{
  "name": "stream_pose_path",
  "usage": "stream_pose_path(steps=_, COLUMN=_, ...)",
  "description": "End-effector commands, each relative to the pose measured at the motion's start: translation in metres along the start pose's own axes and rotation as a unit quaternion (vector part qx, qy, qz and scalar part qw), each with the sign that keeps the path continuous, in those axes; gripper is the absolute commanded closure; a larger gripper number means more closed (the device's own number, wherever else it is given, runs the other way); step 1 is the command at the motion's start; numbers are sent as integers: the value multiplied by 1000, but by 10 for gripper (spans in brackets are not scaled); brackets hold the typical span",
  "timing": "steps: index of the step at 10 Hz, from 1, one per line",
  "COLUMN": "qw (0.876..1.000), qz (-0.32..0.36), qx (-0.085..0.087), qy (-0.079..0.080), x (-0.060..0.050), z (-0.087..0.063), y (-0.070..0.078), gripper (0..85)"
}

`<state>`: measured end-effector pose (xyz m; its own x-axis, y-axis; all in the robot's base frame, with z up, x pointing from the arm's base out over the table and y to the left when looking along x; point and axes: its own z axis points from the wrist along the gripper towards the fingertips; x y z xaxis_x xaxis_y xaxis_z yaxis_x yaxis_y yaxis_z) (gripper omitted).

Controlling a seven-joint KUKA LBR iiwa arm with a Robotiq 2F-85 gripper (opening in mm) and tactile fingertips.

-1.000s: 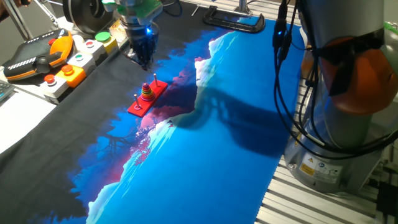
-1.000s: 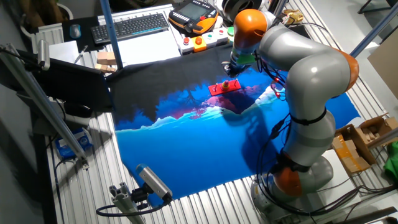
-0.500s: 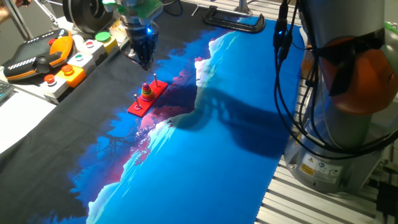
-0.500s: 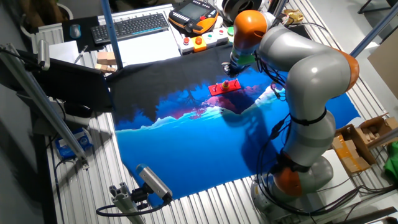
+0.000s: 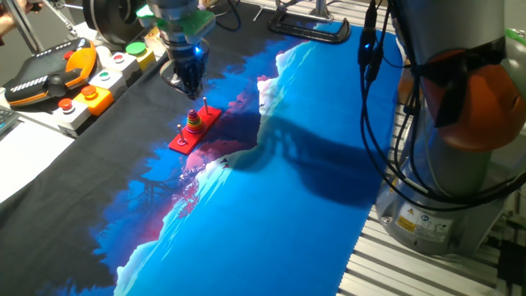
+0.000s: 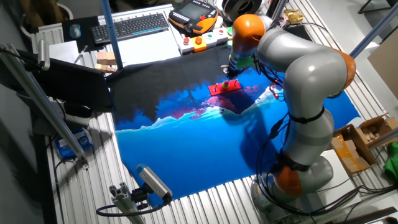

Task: Take out one Hanoi block and throw it aside

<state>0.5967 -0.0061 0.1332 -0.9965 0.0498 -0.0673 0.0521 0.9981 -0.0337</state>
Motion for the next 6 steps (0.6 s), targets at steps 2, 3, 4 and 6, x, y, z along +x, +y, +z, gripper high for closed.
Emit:
stream_pose_path(steps=2, qw=1000, qz=4, qx=-13, qy=4, x=1, z=4, y=2, gripper=743)
stream_pose_path(steps=3, qw=1000, qz=5, qx=-15, qy=3, x=0, z=4, y=3, gripper=620)
stream_pose_path(steps=4, qw=1000, qz=3, qx=-10, qy=-1, x=0, z=6, y=5, gripper=483)
stream_pose_path(steps=6, qw=1000, qz=-2, qx=-5, qy=-9, x=-1, z=12, y=8, gripper=367)
